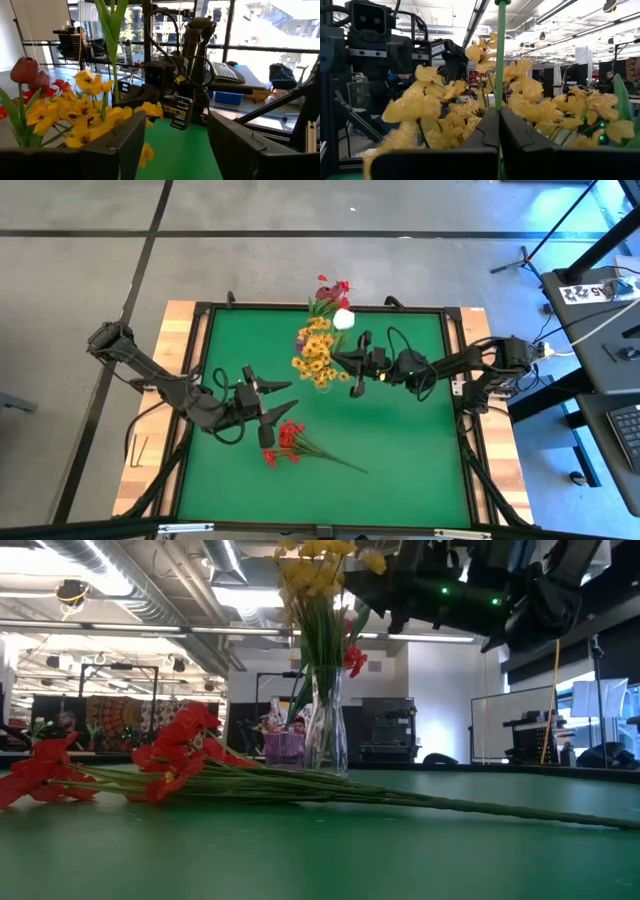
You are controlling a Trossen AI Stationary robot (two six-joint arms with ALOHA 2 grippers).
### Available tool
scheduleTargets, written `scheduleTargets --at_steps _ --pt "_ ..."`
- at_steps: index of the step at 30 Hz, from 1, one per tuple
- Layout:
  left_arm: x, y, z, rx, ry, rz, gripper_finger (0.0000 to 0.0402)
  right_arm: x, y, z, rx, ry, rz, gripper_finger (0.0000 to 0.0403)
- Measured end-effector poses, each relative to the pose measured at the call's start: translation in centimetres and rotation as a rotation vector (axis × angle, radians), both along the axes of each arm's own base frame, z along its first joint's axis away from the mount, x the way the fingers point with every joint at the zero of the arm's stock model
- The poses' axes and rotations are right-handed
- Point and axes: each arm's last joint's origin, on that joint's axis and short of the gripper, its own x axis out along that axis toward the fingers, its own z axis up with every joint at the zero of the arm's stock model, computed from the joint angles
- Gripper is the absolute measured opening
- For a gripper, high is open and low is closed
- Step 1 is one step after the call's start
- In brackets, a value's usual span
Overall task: Sort flowers into vase by color
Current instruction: Put the white flower into the transparent vase, then put the red flowers into the purple vase
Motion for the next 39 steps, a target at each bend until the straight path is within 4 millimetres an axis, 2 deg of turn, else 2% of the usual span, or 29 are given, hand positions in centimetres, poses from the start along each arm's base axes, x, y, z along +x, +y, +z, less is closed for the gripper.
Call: scheduleTargets --at_steps 7,15,23,29,33,39 --pt "0.0 0.0 -0.1 -0.002 0.006 0.002 0.0207 0.3 0.0 -1.1 0.024 0.093 0.017 0.0000" --pt "0.0 0.0 -0.1 -0.008 0.004 0.003 0.0207 0.4 0.0 -1.5 0.038 0.139 0.017 0.0000" --pt "0.0 0.0 -0.1 -0.007 0.006 0.003 0.0207 0.5 0.0 -3.6 0.064 0.360 0.026 0.0000" --pt "0.0 0.0 -0.1 -0.007 0.006 0.004 0.0207 0.5 0.1 -3.9 0.083 0.390 0.040 0.0002" --pt "0.0 0.0 -0.1 -0.007 0.006 0.005 0.0207 0.4 0.1 -3.5 0.080 0.383 0.060 0.0025" --pt "0.0 0.0 -0.1 -0.008 0.006 0.004 0.0207 -0.1 0.6 -2.2 0.073 0.380 0.072 0.0087"
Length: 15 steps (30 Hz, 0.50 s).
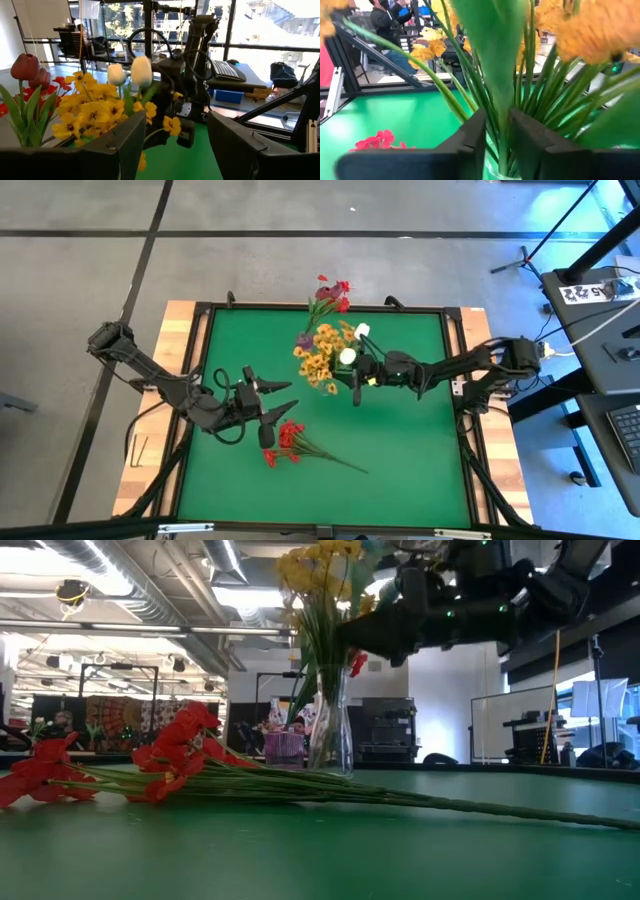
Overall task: Sort flowers into vase by color
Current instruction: Put the red flowers into the purple vase
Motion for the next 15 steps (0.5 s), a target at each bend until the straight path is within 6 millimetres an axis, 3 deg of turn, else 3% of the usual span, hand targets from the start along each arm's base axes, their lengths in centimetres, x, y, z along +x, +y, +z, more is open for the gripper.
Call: scheduleTargets --at_steps 8,15 --pt "0.0 0.0 -0.1 0.001 0.005 0.000 0.0207 -1.7 1.9 1.9 -0.033 0.098 0.006 0.0160" --pt "0.0 0.0 -0.5 -0.029 0.023 0.002 0.0207 -3.5 3.3 3.3 -0.053 0.170 -0.015 0.0189"
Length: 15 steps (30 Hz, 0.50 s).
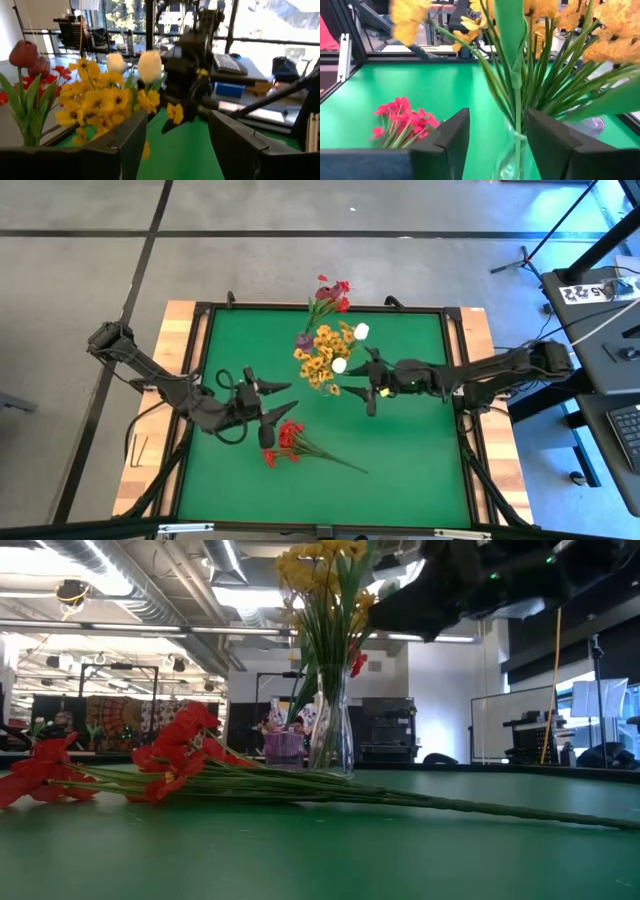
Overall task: Sort flowers into vase by color
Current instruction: Put the red flowers into the purple vase
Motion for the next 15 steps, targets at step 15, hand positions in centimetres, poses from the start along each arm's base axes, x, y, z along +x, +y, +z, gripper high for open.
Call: scheduleTargets --at_steps 15 --pt "-0.2 0.0 -2.0 -0.084 0.121 -0.047 0.0207 -3.8 3.9 2.2 0.019 0.067 0.121 0.0193"
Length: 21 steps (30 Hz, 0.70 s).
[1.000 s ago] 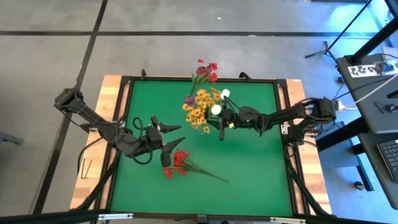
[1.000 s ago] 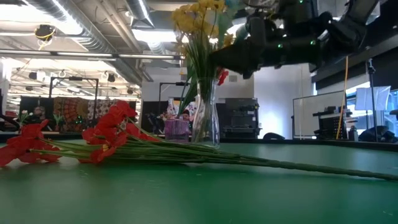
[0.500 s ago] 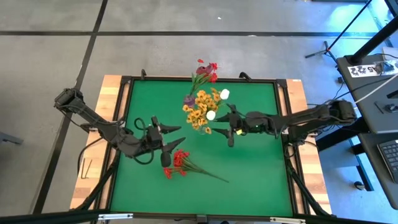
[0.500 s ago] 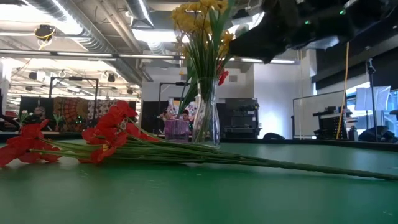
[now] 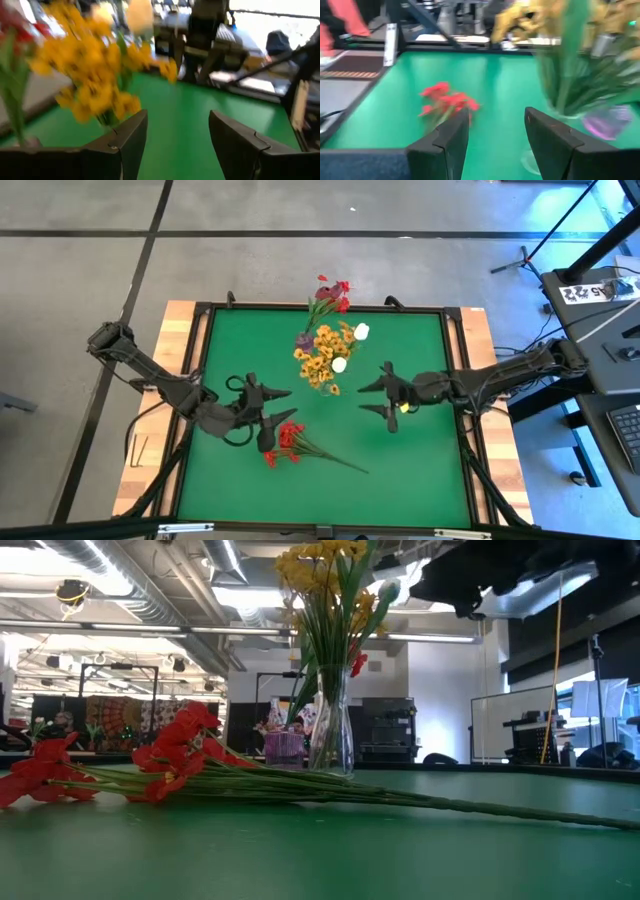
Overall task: Sort flowers into vase by color
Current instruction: Put the red flowers into the purple vase
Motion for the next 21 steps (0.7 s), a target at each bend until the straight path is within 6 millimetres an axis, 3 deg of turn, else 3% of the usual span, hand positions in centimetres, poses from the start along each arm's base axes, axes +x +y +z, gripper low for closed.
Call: scheduleTargets --at_steps 10,15,21 --pt "1.0 -1.4 -4.6 -0.158 0.252 -0.154 0.0207 -0.2 3.5 -1.9 0.112 0.132 0.116 0.0193" --pt "1.9 -2.0 -6.5 -0.155 0.313 -0.148 0.0207 0.7 5.1 -4.7 0.108 0.245 0.125 0.0193" --pt "2.4 -1.7 -7.2 -0.180 0.333 -0.134 0.0207 2.4 6.8 -8.0 0.107 0.362 0.139 0.0193"
